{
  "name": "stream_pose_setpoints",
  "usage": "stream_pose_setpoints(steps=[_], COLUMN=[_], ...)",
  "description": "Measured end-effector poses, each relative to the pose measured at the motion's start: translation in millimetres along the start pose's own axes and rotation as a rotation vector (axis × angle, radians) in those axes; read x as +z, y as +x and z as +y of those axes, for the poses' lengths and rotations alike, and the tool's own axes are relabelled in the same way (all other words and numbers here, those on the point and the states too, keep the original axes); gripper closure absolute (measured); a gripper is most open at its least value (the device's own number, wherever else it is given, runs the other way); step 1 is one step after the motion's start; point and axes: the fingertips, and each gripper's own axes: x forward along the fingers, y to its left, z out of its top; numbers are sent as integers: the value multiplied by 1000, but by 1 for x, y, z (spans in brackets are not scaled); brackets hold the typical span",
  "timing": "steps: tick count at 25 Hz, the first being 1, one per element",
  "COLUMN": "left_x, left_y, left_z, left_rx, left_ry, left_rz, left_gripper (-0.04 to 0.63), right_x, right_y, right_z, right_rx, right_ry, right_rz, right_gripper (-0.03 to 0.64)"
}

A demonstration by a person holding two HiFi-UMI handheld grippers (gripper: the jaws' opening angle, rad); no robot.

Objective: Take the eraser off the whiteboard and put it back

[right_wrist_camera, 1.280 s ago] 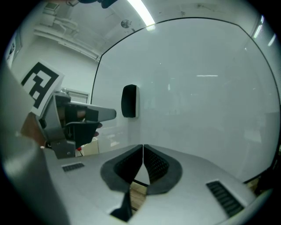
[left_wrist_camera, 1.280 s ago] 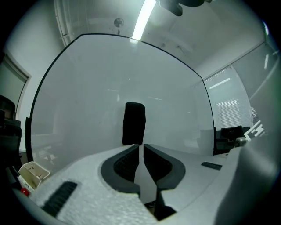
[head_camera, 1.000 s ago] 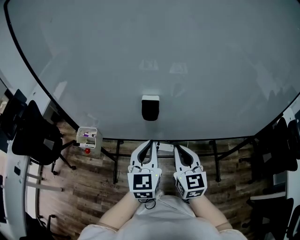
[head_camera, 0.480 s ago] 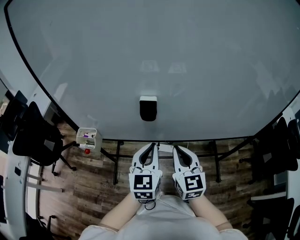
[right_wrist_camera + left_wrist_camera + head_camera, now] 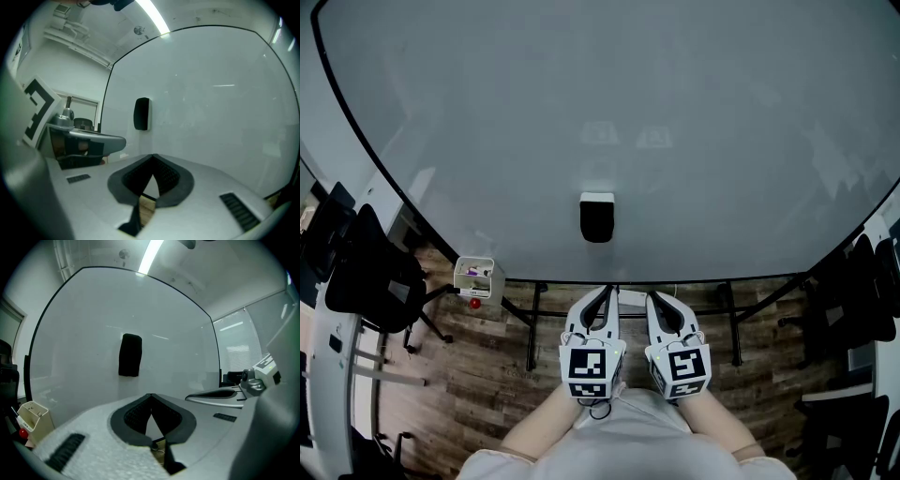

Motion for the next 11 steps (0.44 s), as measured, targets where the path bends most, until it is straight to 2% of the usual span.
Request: stream_pose_setpoints(steps=[11], left_x=[-2], left_y=[0], left_z=[2], left_rx=[-14], left_ry=[-8], left_rz=[6], left_gripper=[578], right_x=[1], right_y=[2], right_z=[1], right_rx=[-5], right_ry=[-9], right_rz=[4], right_gripper=[591])
